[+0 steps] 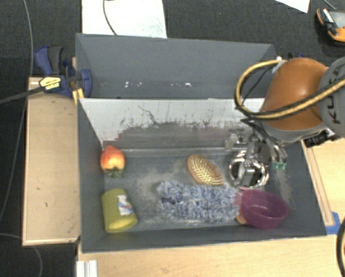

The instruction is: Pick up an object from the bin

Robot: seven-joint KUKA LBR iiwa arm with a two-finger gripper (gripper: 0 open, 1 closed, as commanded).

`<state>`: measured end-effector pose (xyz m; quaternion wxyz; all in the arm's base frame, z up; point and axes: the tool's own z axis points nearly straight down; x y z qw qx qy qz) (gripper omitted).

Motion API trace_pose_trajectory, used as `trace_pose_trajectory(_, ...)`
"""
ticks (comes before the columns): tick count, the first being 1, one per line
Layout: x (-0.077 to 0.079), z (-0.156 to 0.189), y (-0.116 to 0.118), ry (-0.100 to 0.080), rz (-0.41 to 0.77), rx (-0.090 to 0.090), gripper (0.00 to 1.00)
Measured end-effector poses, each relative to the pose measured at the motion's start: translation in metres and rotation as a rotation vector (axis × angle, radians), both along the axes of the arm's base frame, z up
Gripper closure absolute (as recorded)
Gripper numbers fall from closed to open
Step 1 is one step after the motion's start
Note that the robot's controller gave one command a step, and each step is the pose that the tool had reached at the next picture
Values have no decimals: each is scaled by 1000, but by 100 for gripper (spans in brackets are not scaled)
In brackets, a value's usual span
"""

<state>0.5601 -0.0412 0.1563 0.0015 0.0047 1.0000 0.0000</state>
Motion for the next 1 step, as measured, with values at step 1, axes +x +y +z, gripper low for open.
trace_pose_trajectory(1,-23,-84,51,-5,-85,1,0)
